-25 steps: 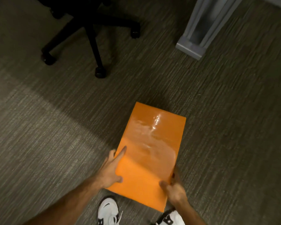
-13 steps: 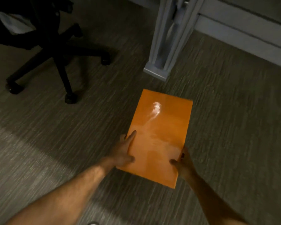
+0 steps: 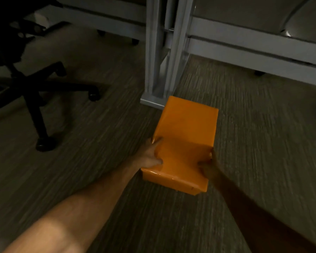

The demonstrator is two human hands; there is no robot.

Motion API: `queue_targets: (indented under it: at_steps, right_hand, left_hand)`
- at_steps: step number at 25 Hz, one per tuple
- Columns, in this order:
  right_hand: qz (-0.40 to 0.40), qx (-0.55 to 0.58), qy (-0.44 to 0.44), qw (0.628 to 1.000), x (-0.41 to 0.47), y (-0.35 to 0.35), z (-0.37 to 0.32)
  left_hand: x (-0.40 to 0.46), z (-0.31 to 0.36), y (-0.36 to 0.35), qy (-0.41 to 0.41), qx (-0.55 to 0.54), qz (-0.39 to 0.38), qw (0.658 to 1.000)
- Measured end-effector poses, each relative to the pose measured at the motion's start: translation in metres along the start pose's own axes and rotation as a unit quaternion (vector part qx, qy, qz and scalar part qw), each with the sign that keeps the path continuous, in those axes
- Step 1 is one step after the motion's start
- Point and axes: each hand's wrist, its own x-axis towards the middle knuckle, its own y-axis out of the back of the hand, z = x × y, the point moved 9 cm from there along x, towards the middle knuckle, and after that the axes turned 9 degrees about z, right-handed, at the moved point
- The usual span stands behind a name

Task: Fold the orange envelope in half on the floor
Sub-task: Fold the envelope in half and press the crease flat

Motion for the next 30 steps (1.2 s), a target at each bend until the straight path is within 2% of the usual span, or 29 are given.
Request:
queue_targets:
  at_steps: [1, 2, 4, 6, 8, 14, 20, 30]
  right_hand:
    - [0.0, -0.099, 0.032, 0.995, 0.001, -0.003, -0.001]
    - [0.014, -0.22, 0.071, 0.973, -0.003, -0.006, -0.002]
    - [0.038, -0.388, 0.19, 0.901, -0.022, -0.024, -0.013]
    - [0.006, -0.467, 0.288, 0.836, -0.049, -0.054, -0.017]
    - [-0.019, -0.52, 0.303, 0.798, -0.062, -0.072, -0.004]
    - [0.014, -0.544, 0.292, 0.786, -0.051, -0.072, -0.002]
    - [0.032, -0.536, 0.277, 0.797, -0.024, -0.072, -0.008]
    - [0.103, -0.531, 0.295, 0.787, 0.063, -0.066, -0.042]
  left_hand:
    - [0.0, 0.002, -0.007, -0.015, 0.049, 0.004, 0.999]
    - [-0.003, 0.008, -0.013, -0.052, 0.116, 0.02, 0.992]
    - [-0.016, 0.029, -0.027, -0.159, 0.221, 0.047, 0.961]
    - [-0.029, 0.04, -0.04, -0.214, 0.256, 0.038, 0.942]
    - [-0.033, 0.042, -0.045, -0.223, 0.271, 0.038, 0.936]
    - [-0.017, 0.041, -0.048, -0.226, 0.287, 0.025, 0.931]
    - [0.015, 0.048, -0.045, -0.244, 0.276, 0.058, 0.928]
    - [0.107, 0.079, -0.028, -0.267, 0.282, 0.118, 0.914]
